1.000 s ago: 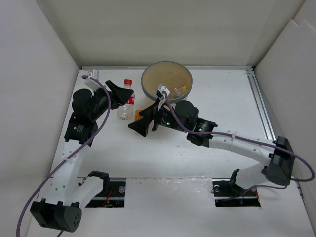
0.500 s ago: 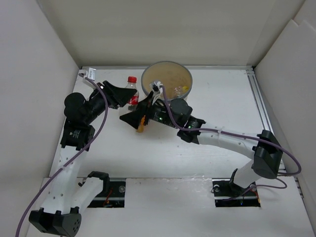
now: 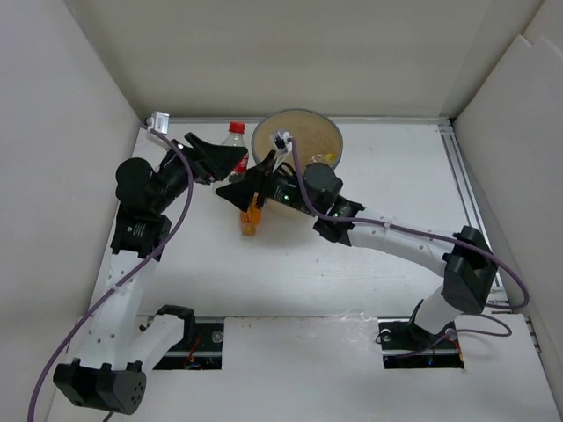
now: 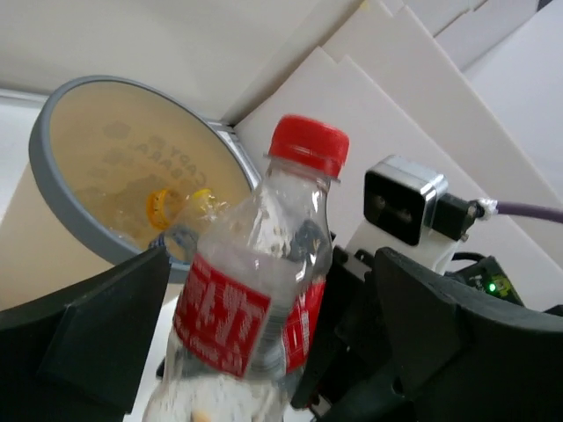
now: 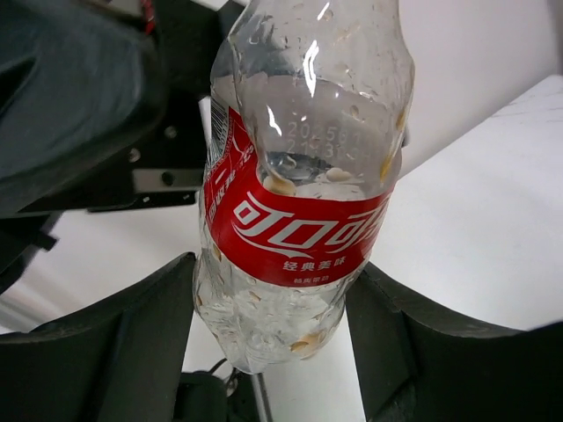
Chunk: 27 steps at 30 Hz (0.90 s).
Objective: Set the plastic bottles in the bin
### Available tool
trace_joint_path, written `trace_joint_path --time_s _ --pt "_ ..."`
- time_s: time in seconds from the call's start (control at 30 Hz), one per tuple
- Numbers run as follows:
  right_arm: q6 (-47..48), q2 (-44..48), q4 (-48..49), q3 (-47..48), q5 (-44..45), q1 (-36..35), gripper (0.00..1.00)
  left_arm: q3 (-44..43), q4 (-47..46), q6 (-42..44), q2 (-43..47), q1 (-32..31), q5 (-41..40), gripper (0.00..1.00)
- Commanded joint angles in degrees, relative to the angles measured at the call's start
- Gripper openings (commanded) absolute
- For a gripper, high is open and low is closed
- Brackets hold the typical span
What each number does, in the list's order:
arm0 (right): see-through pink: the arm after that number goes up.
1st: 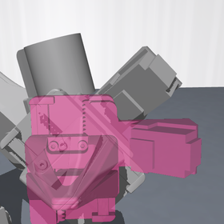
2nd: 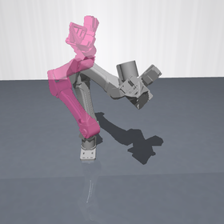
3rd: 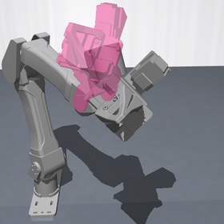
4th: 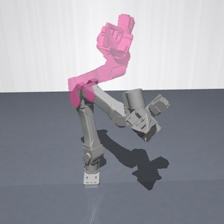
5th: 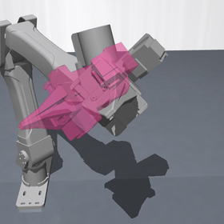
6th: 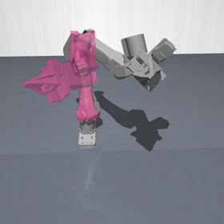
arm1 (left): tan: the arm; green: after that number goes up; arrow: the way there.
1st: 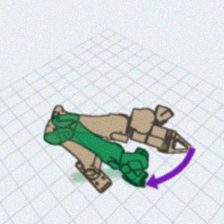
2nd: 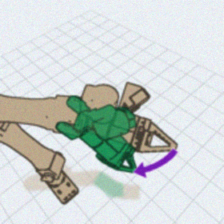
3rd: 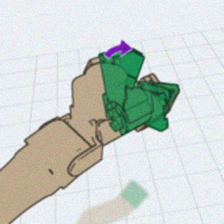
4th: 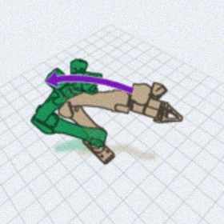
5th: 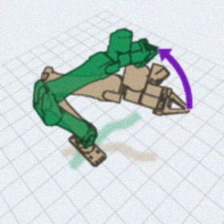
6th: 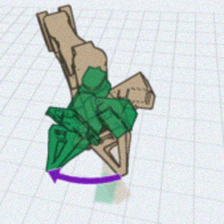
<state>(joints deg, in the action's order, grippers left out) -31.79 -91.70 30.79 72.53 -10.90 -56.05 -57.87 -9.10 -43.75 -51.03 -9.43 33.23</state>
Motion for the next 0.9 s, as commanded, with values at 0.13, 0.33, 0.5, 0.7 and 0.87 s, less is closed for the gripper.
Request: trace_joint_path --time_s 0.13,0.33,0.5,0.7,0.87 --pt "3.0 2.0 -4.0 5.4 3.3 7.4 0.0 -19.3 8.6 3.1 -6.4 -0.8 -11.8 1.0" --pt "8.7 2.6 -15.8 10.9 7.5 15.7 0.0 -25.2 19.3 6.2 -12.6 -0.8 -25.7 1.0" --pt "13.1 2.6 -21.0 11.3 9.6 20.4 0.49 -15.2 18.6 8.3 -13.8 -0.8 -29.3 1.0" --pt "13.7 4.8 -22.8 8.8 14.0 23.9 0.99 -3.6 13.9 7.2 -13.0 -1.3 -29.2 1.0" --pt "13.7 6.6 -24.9 8.8 15.0 24.9 0.99 1.8 11.2 7.2 -14.4 -5.4 -33.5 1.0"
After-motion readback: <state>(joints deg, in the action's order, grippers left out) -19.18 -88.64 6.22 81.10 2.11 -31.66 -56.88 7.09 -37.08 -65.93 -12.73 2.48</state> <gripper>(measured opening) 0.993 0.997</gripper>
